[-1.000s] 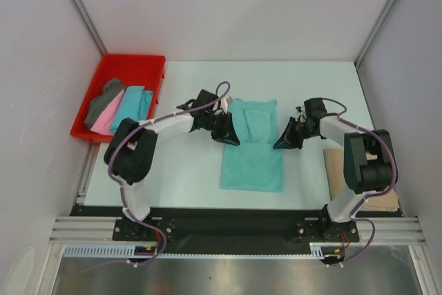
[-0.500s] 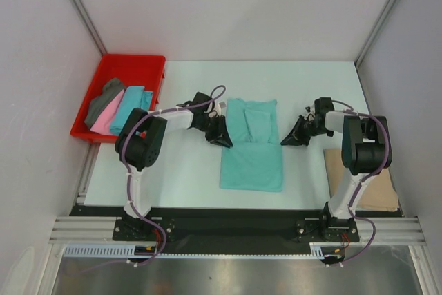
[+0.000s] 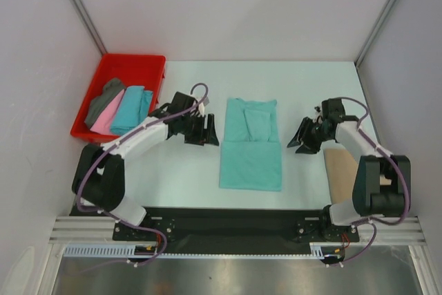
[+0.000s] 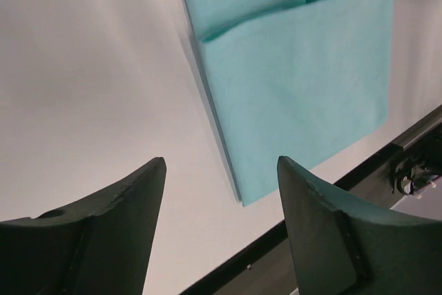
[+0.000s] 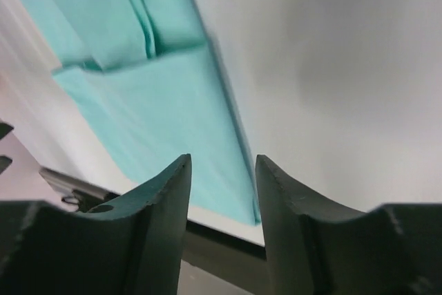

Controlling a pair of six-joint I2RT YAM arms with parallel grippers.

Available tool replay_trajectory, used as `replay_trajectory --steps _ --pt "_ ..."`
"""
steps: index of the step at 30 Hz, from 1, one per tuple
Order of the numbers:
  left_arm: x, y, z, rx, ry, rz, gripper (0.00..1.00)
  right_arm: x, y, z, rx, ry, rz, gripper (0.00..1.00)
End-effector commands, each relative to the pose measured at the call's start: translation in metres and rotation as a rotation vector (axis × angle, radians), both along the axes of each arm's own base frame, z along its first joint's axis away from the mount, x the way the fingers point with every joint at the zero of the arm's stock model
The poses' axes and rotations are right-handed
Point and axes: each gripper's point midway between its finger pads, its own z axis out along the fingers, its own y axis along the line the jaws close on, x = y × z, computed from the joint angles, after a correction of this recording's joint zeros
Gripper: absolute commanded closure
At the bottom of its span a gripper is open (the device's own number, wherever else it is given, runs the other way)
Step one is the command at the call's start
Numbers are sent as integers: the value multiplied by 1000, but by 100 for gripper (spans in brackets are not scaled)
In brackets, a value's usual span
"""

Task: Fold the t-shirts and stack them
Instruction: Fold the tshirt

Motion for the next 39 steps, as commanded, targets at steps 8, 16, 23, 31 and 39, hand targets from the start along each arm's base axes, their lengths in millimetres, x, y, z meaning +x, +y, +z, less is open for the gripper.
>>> replay_trajectory --steps 8,16,23,31,39 --pt "-116 -10 -60 -54 271 58 26 -113 56 -18 116 115 105 44" --pt "-119 -19 -76 -121 437 285 29 -138 59 -33 81 156 84 41" --pt "-122 -21 -85 -30 478 371 34 -139 58 -48 84 173 12 48" --pt "-138 -16 -101 31 503 383 40 -138 53 -59 54 150 3 58" --pt "-134 -20 -112 33 526 419 49 -141 53 -70 60 163 -26 58"
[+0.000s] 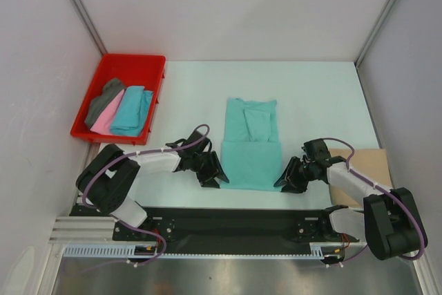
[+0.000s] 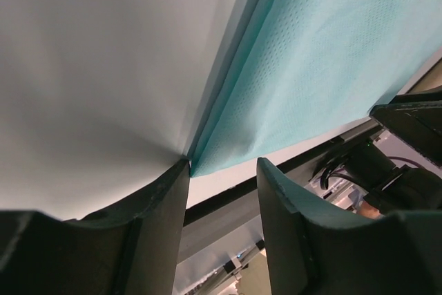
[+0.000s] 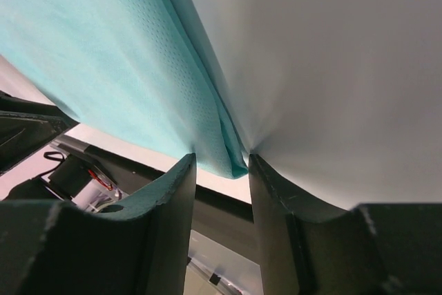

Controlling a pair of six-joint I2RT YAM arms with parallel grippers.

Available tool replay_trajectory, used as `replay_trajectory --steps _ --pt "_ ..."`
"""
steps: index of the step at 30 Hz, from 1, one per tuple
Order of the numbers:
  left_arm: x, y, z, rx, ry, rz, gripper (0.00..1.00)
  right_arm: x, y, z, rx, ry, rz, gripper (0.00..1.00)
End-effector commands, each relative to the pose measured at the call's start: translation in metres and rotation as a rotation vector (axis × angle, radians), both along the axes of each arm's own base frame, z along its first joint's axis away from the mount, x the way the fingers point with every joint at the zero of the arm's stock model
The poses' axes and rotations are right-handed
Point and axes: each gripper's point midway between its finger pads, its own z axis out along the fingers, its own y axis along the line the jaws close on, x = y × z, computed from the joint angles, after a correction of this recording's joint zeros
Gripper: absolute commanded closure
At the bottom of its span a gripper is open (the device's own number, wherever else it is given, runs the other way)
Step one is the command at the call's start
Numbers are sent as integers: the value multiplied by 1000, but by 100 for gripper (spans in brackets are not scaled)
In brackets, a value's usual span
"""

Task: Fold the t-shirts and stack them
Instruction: Fold the tshirt

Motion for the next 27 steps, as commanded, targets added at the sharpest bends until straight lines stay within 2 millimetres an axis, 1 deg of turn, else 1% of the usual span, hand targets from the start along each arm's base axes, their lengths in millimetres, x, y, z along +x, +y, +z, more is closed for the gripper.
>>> replay_trajectory --steps 1,2,3,4,6,9,12,15,19,23,24,25,26,27 --pt "-4 19 -28 136 17 34 49 3 -10 -14 -68 -16 -30 58" --pt "-3 20 -28 143 14 33 49 3 -12 -14 -79 -19 -22 58" --pt "-4 25 -30 170 16 39 48 2 -13 -15 -89 -18 -20 57" --pt "-3 27 -28 180 8 41 46 7 -15 -13 -105 -33 -20 57" --pt "-3 34 -30 218 -4 46 43 7 -20 -14 -133 -34 -14 54" --pt "-2 36 -32 235 -6 40 38 8 -20 -16 -137 -31 -15 53" --pt "-3 33 -36 226 18 32 39 7 -22 -18 -146 -17 -16 53" --pt "-3 32 -38 227 18 34 40 11 -23 -16 -152 -39 -23 52" --pt "-1 31 -41 229 16 24 40 10 -25 -22 -176 -22 -22 52" --pt "1 29 -43 233 14 15 39 13 -27 -23 -203 -31 -5 51" --pt "0 33 -45 255 17 6 38 12 -28 -24 -211 -24 -2 52" --pt "5 34 -43 272 3 7 37 17 -30 -22 -232 -40 -2 51" --pt "9 40 -44 313 -20 9 36 19 -32 -21 -245 -50 6 51" --pt "8 47 -43 345 -22 1 33 19 -33 -21 -255 -49 9 51"
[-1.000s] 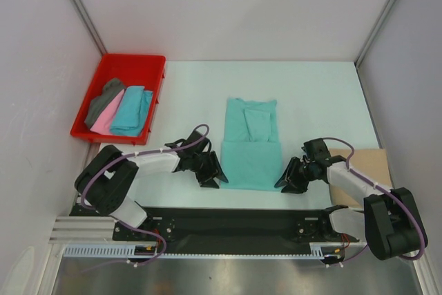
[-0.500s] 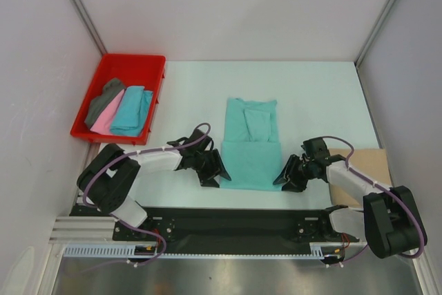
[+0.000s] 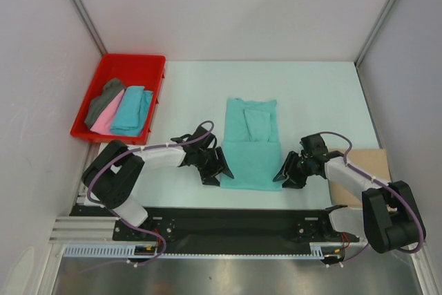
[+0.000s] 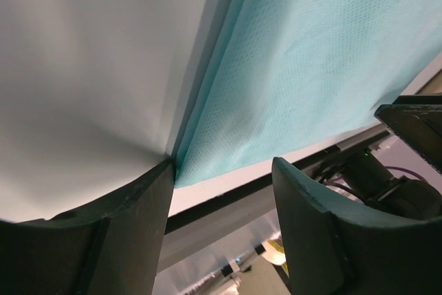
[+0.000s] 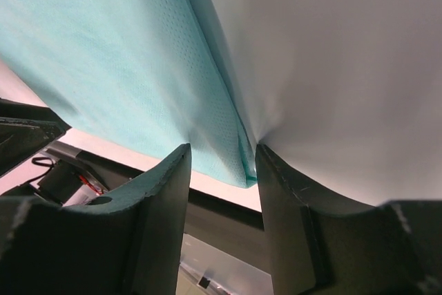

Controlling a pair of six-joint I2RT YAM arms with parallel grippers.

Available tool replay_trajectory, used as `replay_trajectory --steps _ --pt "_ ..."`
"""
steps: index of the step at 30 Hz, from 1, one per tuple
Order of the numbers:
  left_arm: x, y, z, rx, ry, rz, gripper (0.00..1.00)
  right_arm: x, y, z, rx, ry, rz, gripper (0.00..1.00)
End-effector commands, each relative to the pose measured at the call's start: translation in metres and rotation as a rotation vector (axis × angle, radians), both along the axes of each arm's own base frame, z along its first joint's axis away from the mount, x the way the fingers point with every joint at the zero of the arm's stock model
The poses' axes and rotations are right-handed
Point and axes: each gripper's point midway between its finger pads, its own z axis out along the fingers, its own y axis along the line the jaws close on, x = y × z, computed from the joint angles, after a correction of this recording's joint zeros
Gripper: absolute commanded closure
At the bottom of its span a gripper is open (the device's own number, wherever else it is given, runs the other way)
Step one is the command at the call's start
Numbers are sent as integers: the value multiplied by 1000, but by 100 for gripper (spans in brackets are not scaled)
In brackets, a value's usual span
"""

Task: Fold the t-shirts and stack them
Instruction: Fold the tshirt

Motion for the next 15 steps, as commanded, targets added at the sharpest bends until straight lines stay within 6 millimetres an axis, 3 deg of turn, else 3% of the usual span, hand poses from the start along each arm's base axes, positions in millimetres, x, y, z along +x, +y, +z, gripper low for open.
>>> replay_trajectory --steps 1,4,15 --pt "0 57 -42 318 -62 -10 33 0 -32 -23 -209 -10 -2 51" --pt "5 47 -40 265 -102 -45 34 -3 -31 -26 -224 -1 15 51" --pt "0 52 -62 306 -63 -73 38 -2 -35 -29 -287 -6 31 51"
